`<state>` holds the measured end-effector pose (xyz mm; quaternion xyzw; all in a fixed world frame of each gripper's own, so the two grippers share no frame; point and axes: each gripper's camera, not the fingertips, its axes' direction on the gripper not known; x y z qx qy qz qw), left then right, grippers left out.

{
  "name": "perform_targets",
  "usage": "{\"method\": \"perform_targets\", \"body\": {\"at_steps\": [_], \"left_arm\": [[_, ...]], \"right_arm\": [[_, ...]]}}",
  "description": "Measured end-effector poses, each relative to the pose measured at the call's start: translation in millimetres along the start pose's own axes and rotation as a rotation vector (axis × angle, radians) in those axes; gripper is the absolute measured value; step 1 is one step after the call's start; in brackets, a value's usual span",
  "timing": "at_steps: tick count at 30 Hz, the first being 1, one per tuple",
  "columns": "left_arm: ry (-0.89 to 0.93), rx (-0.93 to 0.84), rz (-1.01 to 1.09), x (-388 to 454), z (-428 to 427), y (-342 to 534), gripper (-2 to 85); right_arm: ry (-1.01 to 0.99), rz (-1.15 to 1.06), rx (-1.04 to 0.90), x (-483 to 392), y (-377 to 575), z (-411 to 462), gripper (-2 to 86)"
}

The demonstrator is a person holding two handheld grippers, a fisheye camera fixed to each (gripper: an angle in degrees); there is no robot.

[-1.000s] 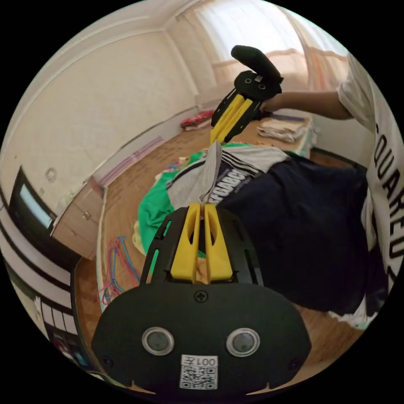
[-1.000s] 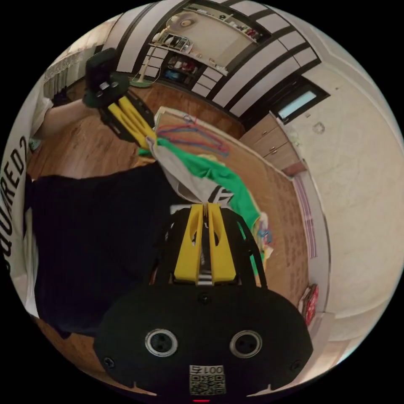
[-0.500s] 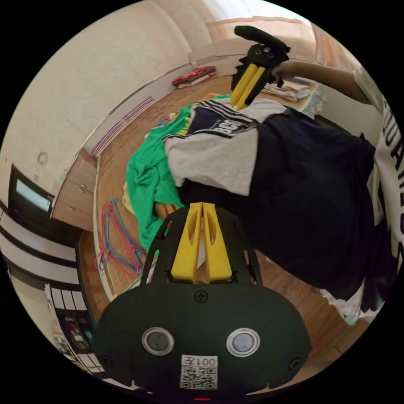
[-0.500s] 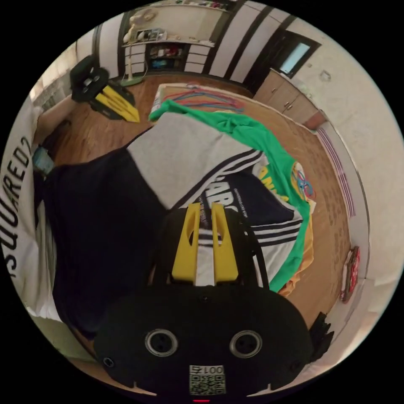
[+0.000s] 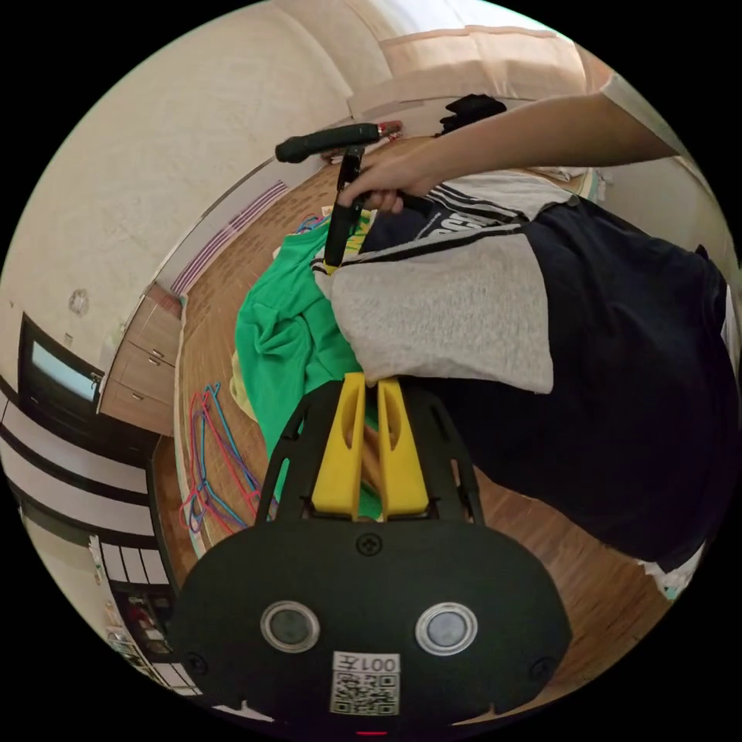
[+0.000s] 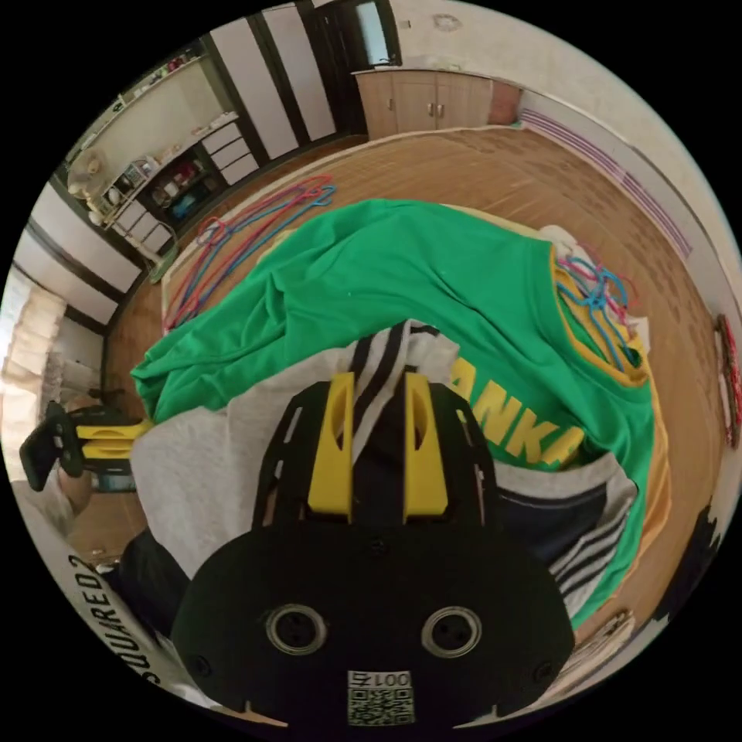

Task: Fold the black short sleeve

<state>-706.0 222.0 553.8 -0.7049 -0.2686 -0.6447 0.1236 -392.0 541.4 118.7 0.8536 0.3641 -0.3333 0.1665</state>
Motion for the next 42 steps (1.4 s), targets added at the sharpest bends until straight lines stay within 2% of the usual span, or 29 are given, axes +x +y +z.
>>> {"method": "perform_targets", "body": {"at_steps": [2,7,11,19,23,25,31,34,42], "left_arm": [[-0.024,0.051,-0.058,0,-8,11,0.1],[-0.035,0.143,-0.207,2,-16,40,-0.6],[-0.004,0.158,-0.329,4,-5,61,-0.8],[0.001,0.16,-0.39,14,-5,78,-0.8],[0.009,0.151,-0.415,19,-11,83,-0.9],[0.001,0.137,-0.419,21,-14,83,-0.9],[-0.024,0.057,-0.444,28,-25,86,-0.9],[-0.027,0.02,-0.463,34,-37,92,-0.9],[-0.007,0.0,-0.416,63,-72,78,-0.5]], "right_arm": [[-0.041,-0.03,0.014,1,-4,-3,4.0],[0.066,-0.075,0.112,5,-1,-29,1.7],[-0.027,-0.061,0.08,25,-6,-12,1.2],[0.013,-0.031,0.054,28,-7,20,0.8],[0.144,0.038,0.072,46,-11,1,1.0],[0.104,-0.001,0.075,46,-5,-10,1.3],[0.109,-0.161,0.03,12,67,-30,4.7],[-0.011,-0.16,0.033,0,128,-36,7.4],[-0.134,-0.11,-0.036,-23,239,-9,0.8]]}}
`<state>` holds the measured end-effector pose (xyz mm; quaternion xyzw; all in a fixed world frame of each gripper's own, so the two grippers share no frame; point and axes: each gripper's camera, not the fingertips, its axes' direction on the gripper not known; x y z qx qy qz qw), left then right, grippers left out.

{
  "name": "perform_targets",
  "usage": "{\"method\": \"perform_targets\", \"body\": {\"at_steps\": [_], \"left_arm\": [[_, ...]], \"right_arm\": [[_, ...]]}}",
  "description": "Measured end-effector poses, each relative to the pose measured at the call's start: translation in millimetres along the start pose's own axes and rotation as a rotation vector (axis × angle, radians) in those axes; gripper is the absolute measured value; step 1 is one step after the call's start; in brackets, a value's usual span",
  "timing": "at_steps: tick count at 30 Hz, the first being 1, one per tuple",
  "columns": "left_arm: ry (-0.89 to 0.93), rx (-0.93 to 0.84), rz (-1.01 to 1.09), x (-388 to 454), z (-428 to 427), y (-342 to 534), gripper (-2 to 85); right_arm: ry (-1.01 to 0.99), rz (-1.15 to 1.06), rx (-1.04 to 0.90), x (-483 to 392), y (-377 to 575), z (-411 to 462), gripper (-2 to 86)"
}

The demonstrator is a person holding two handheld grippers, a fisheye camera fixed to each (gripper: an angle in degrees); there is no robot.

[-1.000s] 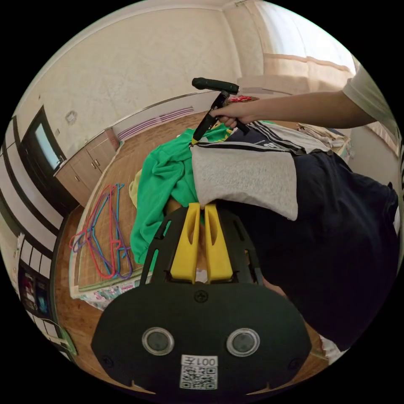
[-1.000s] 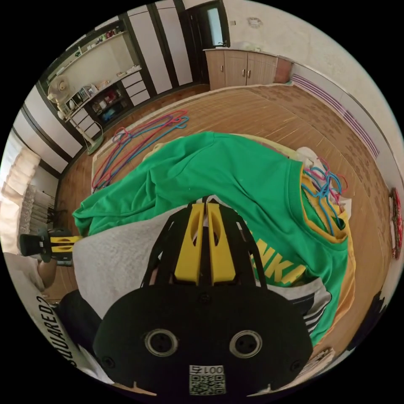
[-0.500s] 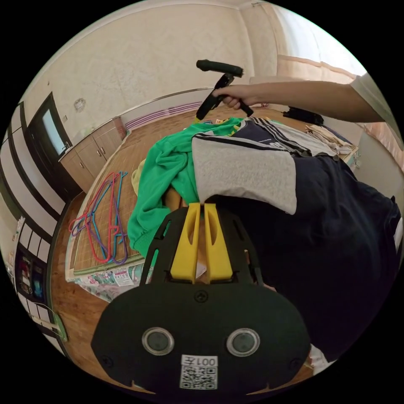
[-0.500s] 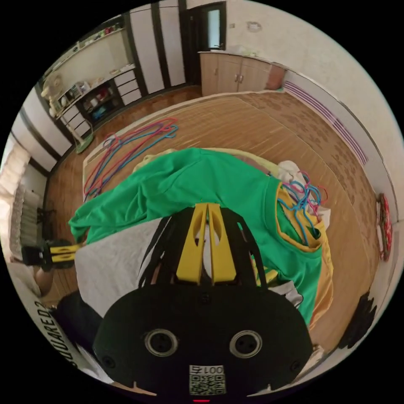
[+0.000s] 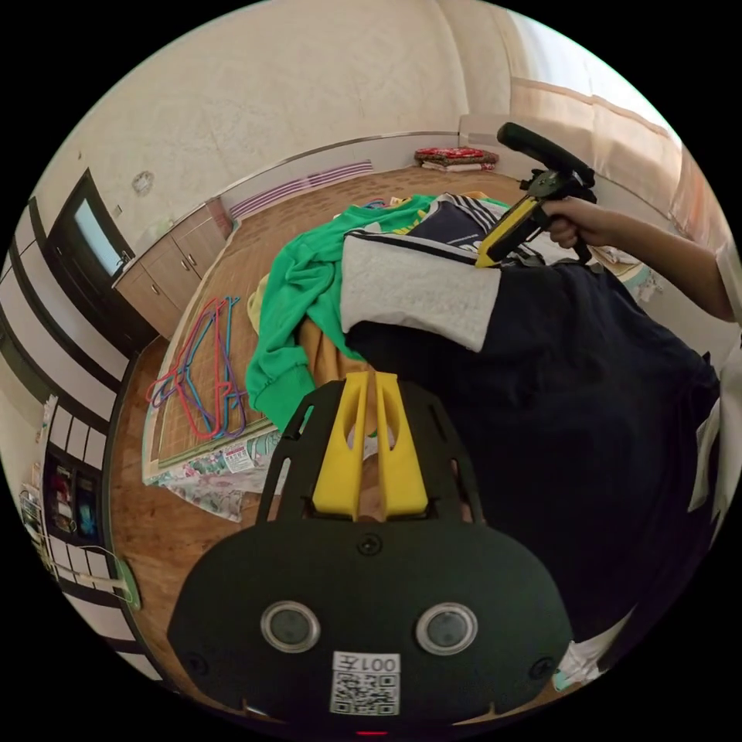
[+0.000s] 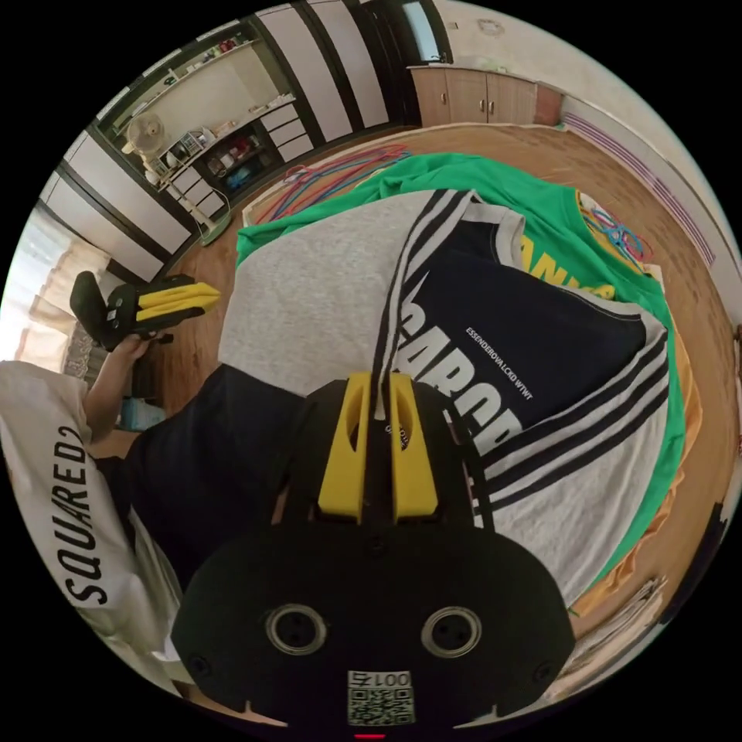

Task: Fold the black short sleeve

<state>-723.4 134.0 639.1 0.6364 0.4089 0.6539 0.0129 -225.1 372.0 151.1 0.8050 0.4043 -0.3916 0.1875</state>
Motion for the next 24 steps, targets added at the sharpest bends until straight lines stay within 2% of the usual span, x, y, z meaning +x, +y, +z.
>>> {"method": "perform_targets", "body": {"at_steps": [4,8,12,17,22,24], "left_arm": [[0.01,-0.048,0.018,19,-14,-4,1.0],[0.119,-0.105,0.059,35,-35,10,4.8],[0.172,-0.214,0.156,53,-51,31,5.7],[0.508,-0.336,0.21,69,-75,57,4.8],[0.391,-0.484,0.464,111,-106,55,6.6],[0.378,-0.501,0.554,131,-114,51,7.8]], "right_arm": [[0.098,0.07,0.039,-11,25,-7,0.4],[0.224,0.103,0.108,-29,88,-49,1.9],[0.309,0.128,0.099,-56,175,-85,8.5],[0.275,0.252,-0.056,-93,313,-83,17.1],[0.247,0.111,-0.302,-164,366,-58,19.3],[0.223,0.073,-0.331,-183,372,-50,19.2]]}}
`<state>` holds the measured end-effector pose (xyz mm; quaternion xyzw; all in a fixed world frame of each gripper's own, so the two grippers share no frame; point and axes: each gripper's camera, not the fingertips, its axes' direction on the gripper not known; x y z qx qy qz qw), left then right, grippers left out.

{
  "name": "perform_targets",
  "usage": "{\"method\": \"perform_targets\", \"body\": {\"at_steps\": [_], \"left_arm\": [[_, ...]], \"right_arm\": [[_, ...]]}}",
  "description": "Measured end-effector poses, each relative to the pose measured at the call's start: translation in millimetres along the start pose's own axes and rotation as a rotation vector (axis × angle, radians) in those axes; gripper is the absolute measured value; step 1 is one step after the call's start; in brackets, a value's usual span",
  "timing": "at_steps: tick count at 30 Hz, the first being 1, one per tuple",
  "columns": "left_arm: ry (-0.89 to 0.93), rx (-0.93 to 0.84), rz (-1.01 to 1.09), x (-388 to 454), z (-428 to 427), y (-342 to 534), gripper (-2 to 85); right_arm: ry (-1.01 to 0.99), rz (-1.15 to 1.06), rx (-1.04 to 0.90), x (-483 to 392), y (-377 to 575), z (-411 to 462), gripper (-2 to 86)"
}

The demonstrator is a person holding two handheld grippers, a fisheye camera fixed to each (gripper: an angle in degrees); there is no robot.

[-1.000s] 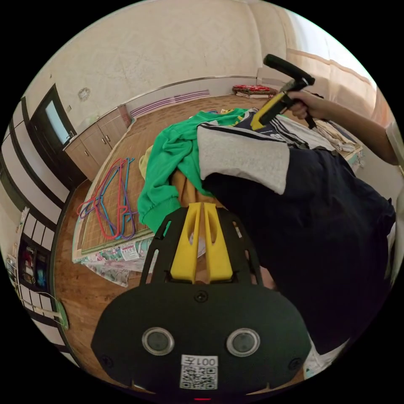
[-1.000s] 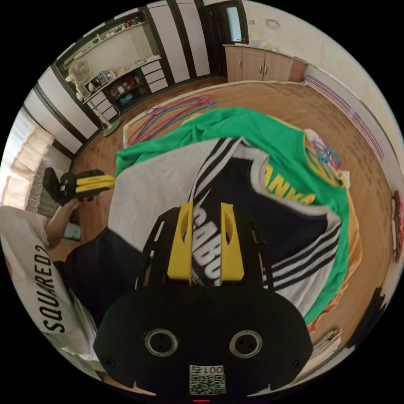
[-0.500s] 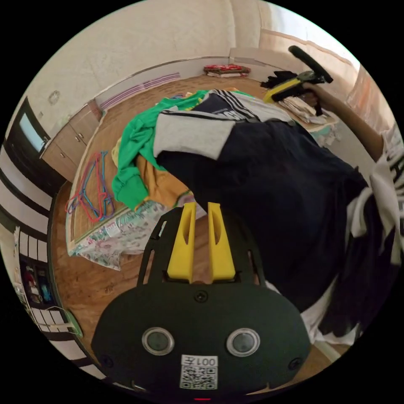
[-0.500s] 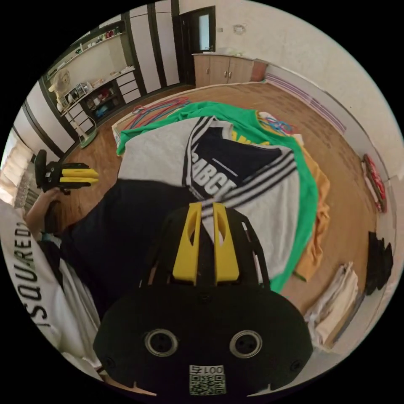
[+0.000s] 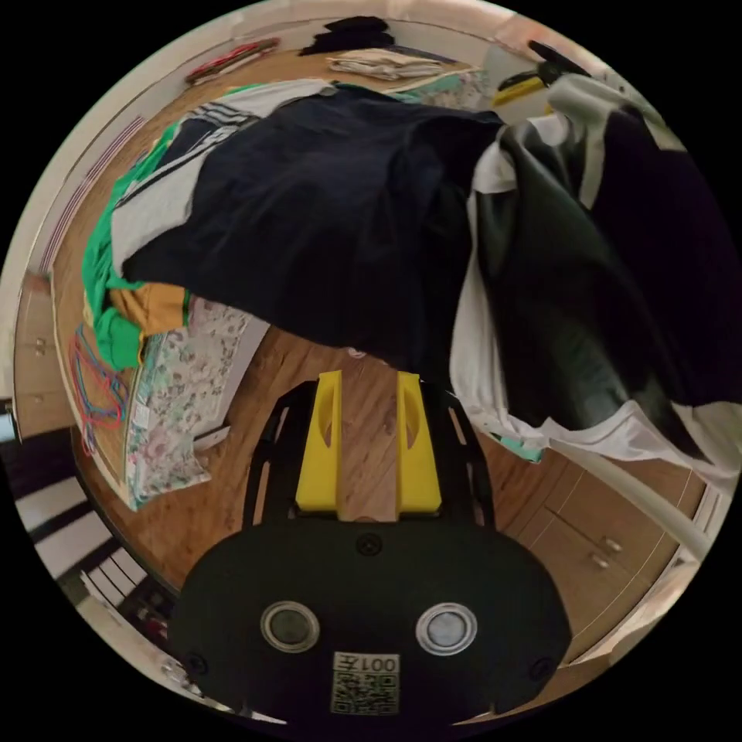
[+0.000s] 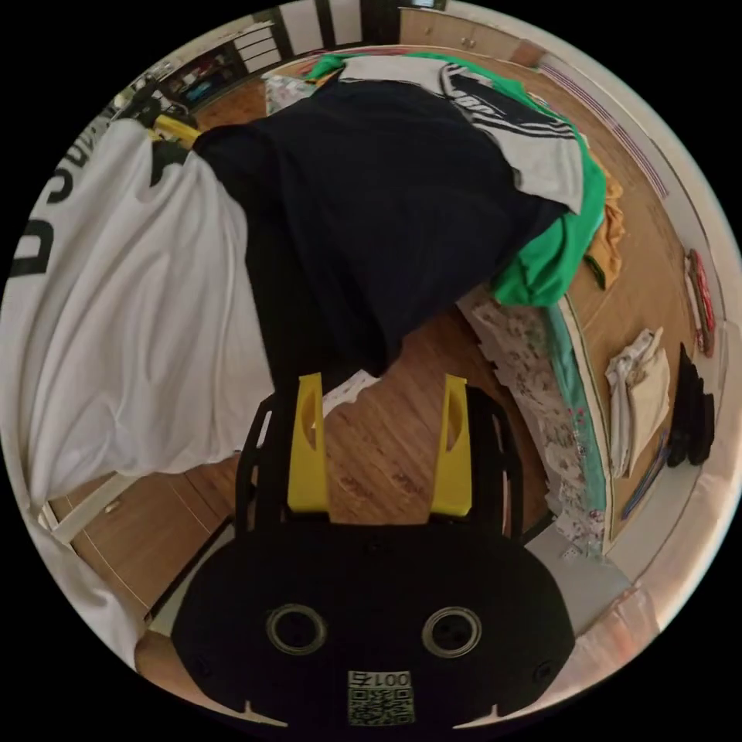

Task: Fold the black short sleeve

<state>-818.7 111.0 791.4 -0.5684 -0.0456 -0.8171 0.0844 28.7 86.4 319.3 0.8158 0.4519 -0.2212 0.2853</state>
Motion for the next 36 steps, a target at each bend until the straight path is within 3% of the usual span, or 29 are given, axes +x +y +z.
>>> {"method": "perform_targets", "body": {"at_steps": [8,15,19,24,31,36], "left_arm": [[-0.155,-0.084,0.156,48,-8,-38,10.2],[-0.221,-0.047,0.126,55,-35,-46,8.1],[-0.309,-0.061,0.073,51,-43,-52,0.2],[-0.293,-0.037,-0.006,31,-76,-39,-0.8],[-0.352,0.145,-0.094,6,-155,-18,-1.0],[-0.293,0.125,0.007,0,-182,-15,-1.0]], "right_arm": [[0.048,-0.223,-0.063,-25,-7,23,15.1],[0.046,-0.309,-0.035,-21,-3,19,10.7],[0.114,-0.35,-0.044,-31,0,28,3.6],[0.121,-0.261,0.027,-23,22,15,2.0],[0.154,-0.065,0.236,-6,69,-37,1.4],[0.05,-0.026,0.279,5,94,-57,1.3]]}}
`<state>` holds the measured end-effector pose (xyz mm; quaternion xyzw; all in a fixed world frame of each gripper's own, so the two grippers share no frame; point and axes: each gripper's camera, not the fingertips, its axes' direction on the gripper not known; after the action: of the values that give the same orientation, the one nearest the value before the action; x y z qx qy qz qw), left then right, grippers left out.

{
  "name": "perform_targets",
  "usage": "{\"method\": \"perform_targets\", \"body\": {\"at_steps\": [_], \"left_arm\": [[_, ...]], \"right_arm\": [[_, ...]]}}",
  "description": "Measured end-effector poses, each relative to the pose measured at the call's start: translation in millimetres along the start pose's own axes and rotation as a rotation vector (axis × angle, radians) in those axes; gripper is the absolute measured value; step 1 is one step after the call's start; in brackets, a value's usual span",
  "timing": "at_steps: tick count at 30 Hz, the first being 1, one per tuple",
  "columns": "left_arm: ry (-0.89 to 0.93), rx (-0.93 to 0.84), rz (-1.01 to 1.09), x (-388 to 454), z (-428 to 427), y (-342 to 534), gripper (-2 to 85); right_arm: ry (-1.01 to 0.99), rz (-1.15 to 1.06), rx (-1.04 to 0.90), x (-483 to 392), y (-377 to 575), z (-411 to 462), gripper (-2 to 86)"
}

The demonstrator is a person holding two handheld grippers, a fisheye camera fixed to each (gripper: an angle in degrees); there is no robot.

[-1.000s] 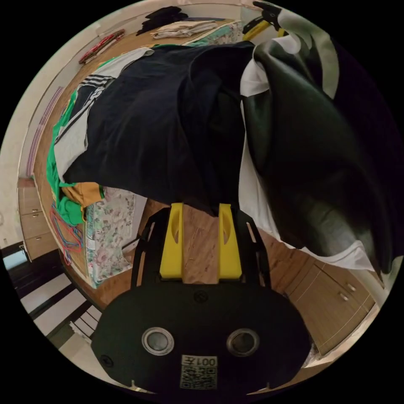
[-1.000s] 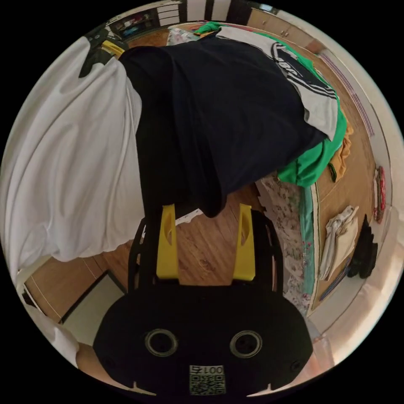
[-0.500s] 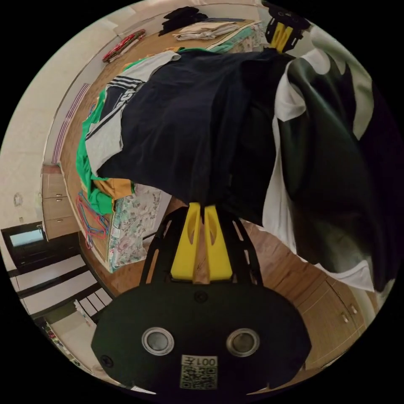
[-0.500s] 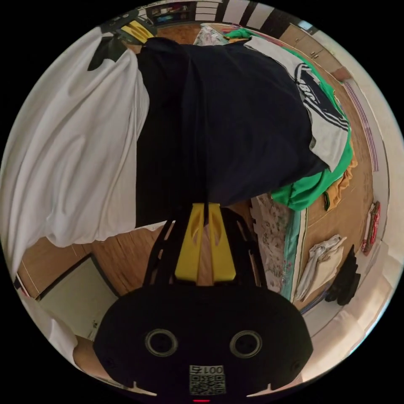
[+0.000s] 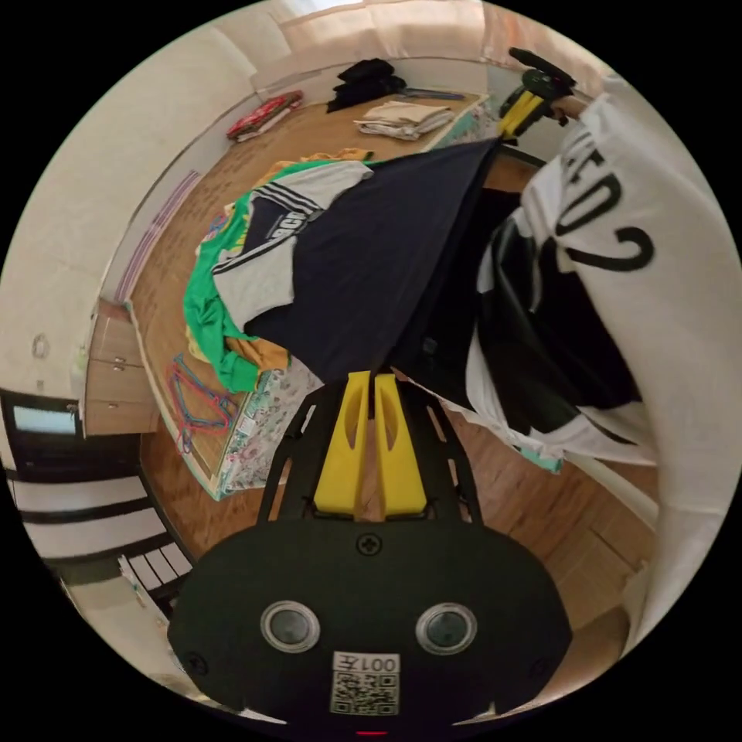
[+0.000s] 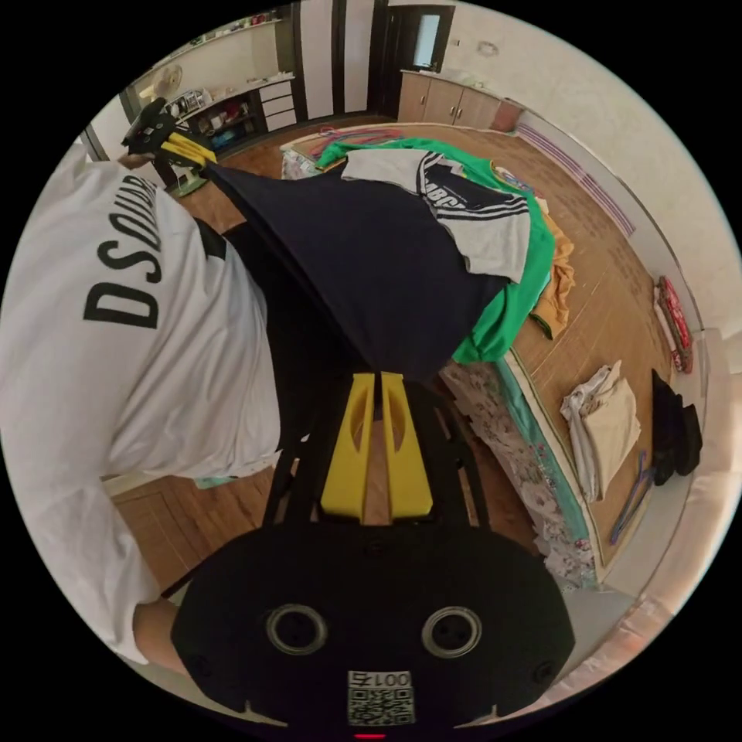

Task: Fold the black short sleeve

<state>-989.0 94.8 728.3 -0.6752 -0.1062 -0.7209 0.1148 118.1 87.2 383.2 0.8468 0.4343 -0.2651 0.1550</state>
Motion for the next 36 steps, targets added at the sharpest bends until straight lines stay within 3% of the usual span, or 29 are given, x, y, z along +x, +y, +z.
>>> {"method": "perform_targets", "body": {"at_steps": [4,9,18,23,26,32,36], "left_arm": [[0.117,-0.03,0.089,-11,-20,-1,-1.0],[0.188,0.086,0.071,-55,-42,-2,-1.0],[-0.04,0.179,-0.032,-230,-8,-79,-1.0],[-0.055,0.095,-0.152,-373,59,-163,-1.0],[-0.002,-0.007,-0.238,-438,121,-201,-1.0],[0.179,-0.158,-0.347,-510,226,-237,-0.7],[0.216,-0.149,-0.398,-535,247,-237,-0.1]], "right_arm": [[-0.067,-0.002,-0.039,3,10,-16,1.2],[-0.146,-0.03,-0.063,18,9,-36,1.1],[0.194,-0.007,0.208,128,-88,-56,1.1],[0.266,0.109,0.166,236,-199,-13,1.1],[0.19,0.211,0.123,299,-252,31,1.1],[0.047,0.34,-0.035,376,-311,118,1.1],[0.104,0.343,-0.144,397,-320,147,1.3]]}}
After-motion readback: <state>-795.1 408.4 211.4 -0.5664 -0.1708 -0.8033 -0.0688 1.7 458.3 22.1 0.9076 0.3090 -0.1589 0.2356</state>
